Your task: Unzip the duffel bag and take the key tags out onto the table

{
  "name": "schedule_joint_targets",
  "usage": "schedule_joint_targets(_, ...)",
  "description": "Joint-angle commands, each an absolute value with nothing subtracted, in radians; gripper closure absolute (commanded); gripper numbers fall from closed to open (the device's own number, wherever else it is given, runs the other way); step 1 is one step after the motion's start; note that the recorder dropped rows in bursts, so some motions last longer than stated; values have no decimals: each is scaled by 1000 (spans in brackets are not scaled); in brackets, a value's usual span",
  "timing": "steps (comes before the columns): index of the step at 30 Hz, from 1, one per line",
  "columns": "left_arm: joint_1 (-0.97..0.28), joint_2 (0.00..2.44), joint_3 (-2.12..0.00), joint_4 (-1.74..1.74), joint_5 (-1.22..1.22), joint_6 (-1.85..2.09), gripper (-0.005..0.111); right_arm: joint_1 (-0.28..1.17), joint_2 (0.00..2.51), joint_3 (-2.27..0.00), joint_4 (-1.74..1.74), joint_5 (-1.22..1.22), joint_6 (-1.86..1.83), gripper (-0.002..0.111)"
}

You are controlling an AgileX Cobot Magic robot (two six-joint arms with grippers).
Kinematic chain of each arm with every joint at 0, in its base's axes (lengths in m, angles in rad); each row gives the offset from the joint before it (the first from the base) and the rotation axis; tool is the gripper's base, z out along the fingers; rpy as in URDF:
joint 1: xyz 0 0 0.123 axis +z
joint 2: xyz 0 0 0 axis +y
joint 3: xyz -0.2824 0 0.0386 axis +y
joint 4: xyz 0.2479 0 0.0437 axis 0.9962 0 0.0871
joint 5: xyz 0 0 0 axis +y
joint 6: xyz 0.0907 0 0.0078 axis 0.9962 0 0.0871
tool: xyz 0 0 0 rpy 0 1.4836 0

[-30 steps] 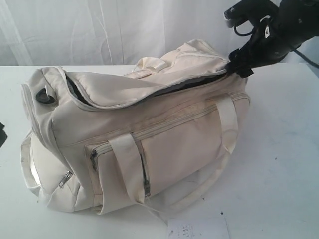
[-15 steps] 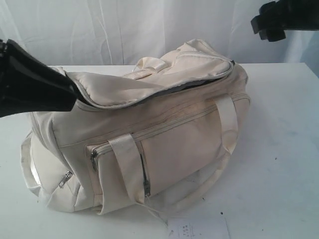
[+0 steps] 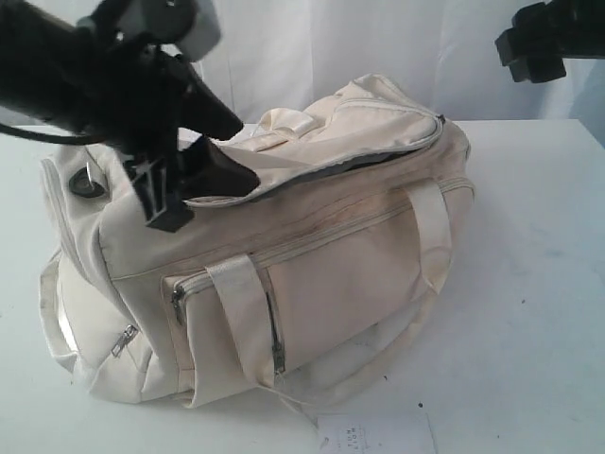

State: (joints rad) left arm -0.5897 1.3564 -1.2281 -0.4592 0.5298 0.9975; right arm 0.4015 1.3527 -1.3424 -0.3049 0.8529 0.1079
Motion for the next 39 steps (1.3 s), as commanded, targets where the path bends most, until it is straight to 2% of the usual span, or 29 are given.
schedule_joint_targets(1, -665, 1499, -1313, -312, 523, 941, 43, 397, 1344, -1347, -304, 838, 99, 32)
schedule_joint_targets(8, -703, 1649, -1383, -158, 392, 817, 24, 397, 1344, -1347, -304, 835, 99, 32)
schedule_joint_targets(13, -710, 1728, -1425, -122, 297, 815, 28, 397, 1344, -1336, -304, 821, 99, 32)
schedule_joint_targets(15, -710, 1755, -1440, -122, 308, 815, 35, 397, 1344, -1334, -304, 821, 99, 32)
schedule_joint_targets(16, -713, 1774, -1445, -122, 315, 813, 46, 397, 1344, -1334, -304, 817, 99, 32)
schedule_joint_targets(17, -721, 1782, -1445, -122, 320, 813, 52, 397, 1344, -1334, -304, 817, 99, 32)
schedule_joint_targets(18, -734, 1784, -1445, -122, 356, 813, 72, 397, 1344, -1334, -304, 814, 99, 32)
schedule_joint_targets(19, -742, 1784, -1445, -121, 375, 813, 80, 397, 1344, -1334, -304, 814, 99, 32)
schedule_joint_targets(20, -761, 1779, -1445, -118, 435, 836, 100, 397, 1344, -1334, -304, 811, 99, 32)
schedule_joint_targets(21, -772, 1772, -1445, -115, 484, 883, 107, 397, 1344, -1334, -304, 811, 99, 32)
schedule_joint_targets(25, -821, 1754, -1445, -64, 764, 1063, 107, 397, 1344, -1334, -304, 819, 99, 32)
schedule_joint_targets(39, -828, 1576, -1445, 54, 1073, 1110, 107, 397, 1344, -1334, -285, 832, 97, 32)
